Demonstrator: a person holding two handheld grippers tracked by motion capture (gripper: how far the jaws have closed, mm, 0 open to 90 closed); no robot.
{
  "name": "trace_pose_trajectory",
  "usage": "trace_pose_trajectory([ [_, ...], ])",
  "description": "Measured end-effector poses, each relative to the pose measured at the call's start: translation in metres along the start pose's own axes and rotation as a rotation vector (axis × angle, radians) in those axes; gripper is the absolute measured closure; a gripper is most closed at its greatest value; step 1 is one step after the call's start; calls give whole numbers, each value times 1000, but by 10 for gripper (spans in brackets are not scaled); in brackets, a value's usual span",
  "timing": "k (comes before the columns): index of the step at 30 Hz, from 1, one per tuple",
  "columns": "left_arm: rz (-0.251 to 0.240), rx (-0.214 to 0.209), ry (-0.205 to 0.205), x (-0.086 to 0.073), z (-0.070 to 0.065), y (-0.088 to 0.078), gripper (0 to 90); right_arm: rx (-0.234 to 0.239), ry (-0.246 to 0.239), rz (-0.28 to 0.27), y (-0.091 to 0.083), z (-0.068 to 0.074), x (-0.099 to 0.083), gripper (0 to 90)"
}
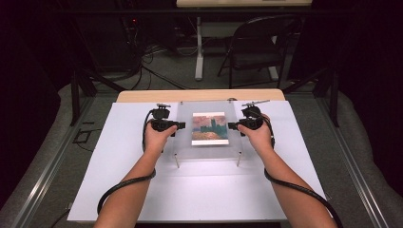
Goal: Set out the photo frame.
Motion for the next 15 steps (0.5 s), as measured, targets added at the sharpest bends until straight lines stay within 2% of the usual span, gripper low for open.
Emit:
trace_pose_trajectory([
  [5, 8, -23, -13, 0, -4, 6, 346, 11, 15, 10, 4, 1, -1, 379],
  [7, 7, -21, -11, 1, -4, 9, 326, 17, 19, 17, 6, 1, -1, 379],
  [15, 6, -37, -45, 5, 0, 14, 303, 29, 55, 31, 13, -1, 1, 343],
])
Point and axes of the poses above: each handheld gripper's, and its own axes: y roughly forward along the jaws, x roughly out of its top, z roughly to its left, the point moved 10 cm from there along y, roughly forward along the jaws, and after that the axes turned 4 degrees about -x, right-handed, at the moved point
